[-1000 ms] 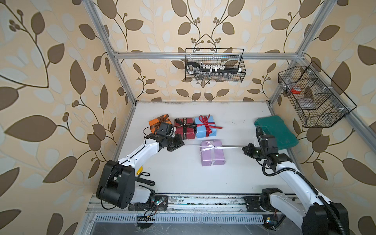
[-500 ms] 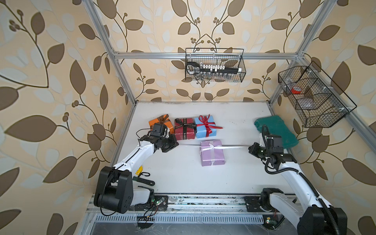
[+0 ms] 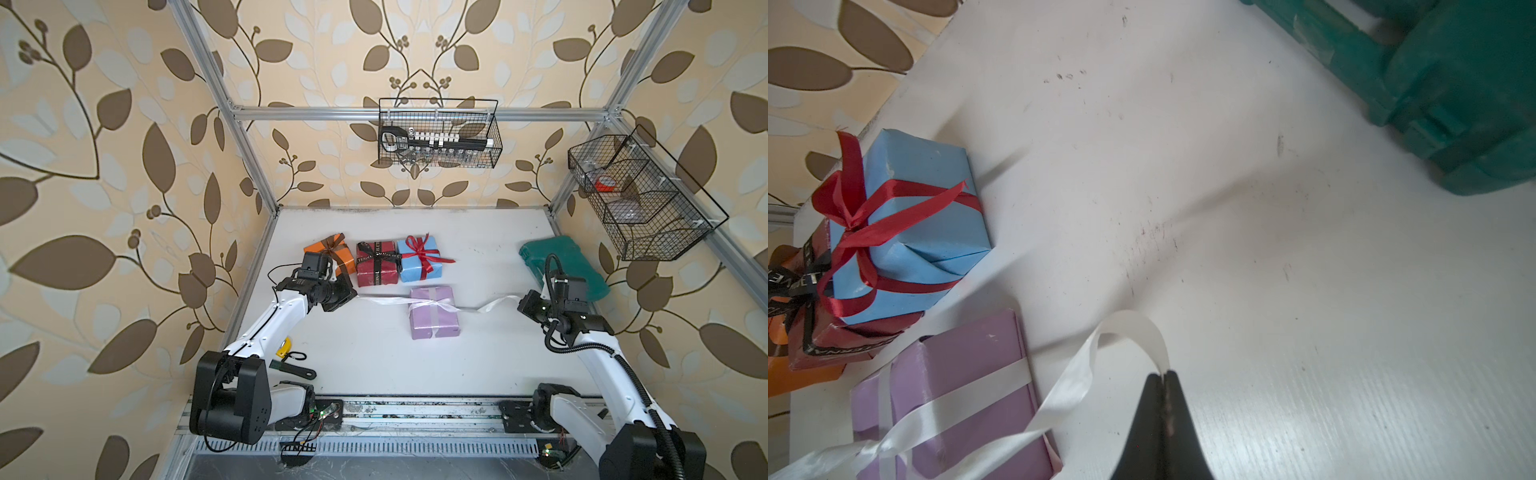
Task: Untie the ribbon bows on the gift boxes
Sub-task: Untie the ribbon from the gift box.
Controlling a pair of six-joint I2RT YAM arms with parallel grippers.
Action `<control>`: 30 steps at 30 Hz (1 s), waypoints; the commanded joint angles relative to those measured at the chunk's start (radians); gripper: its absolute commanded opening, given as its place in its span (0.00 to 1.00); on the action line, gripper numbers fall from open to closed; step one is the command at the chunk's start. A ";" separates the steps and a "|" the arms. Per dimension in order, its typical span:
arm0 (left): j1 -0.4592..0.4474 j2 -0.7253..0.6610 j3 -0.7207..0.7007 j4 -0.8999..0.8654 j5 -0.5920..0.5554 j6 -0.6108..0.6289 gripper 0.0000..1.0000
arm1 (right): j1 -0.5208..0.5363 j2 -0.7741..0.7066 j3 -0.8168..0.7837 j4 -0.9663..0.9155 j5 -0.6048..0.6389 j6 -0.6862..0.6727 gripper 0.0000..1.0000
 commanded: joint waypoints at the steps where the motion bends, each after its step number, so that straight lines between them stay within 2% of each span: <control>1: 0.014 -0.053 -0.014 -0.026 -0.027 0.035 0.00 | -0.004 -0.014 0.032 -0.026 0.026 -0.014 0.00; 5: 0.014 -0.061 -0.019 -0.033 -0.018 0.042 0.00 | -0.004 -0.018 0.020 -0.031 -0.052 -0.003 0.00; 8: 0.014 -0.059 -0.020 -0.036 -0.007 0.044 0.05 | -0.004 -0.047 -0.028 -0.033 -0.135 0.026 0.00; 9: 0.015 -0.059 -0.023 -0.033 0.000 0.043 0.10 | -0.003 -0.063 -0.049 -0.031 -0.156 0.033 0.00; 10: 0.014 -0.057 -0.026 -0.030 0.008 0.040 0.22 | -0.003 -0.079 -0.069 -0.032 -0.167 0.036 0.05; 12: 0.014 -0.053 -0.035 -0.024 0.021 0.034 0.37 | -0.003 -0.100 -0.092 -0.033 -0.174 0.031 0.22; 13: 0.014 -0.052 -0.037 -0.021 0.025 0.028 0.49 | -0.002 -0.105 -0.094 -0.037 -0.174 0.029 0.29; 14: 0.014 -0.052 -0.041 -0.021 0.025 0.024 0.58 | -0.002 -0.106 -0.092 -0.039 -0.176 0.027 0.36; 16: 0.014 -0.056 -0.040 -0.023 0.028 0.019 0.69 | -0.001 -0.100 -0.076 -0.039 -0.192 0.024 0.46; 19: 0.014 -0.070 -0.030 -0.022 0.036 0.018 0.71 | 0.010 -0.084 -0.035 -0.038 -0.202 0.020 0.53; 24: -0.028 -0.079 -0.019 0.053 0.120 0.002 0.67 | 0.082 -0.030 0.040 -0.010 -0.233 0.019 0.54; 26: -0.085 -0.070 0.000 0.071 0.115 0.001 0.64 | 0.140 0.002 0.069 0.008 -0.238 0.018 0.54; 30: -0.251 -0.034 0.051 0.085 0.021 0.032 0.60 | 0.278 0.078 0.123 0.052 -0.217 -0.003 0.53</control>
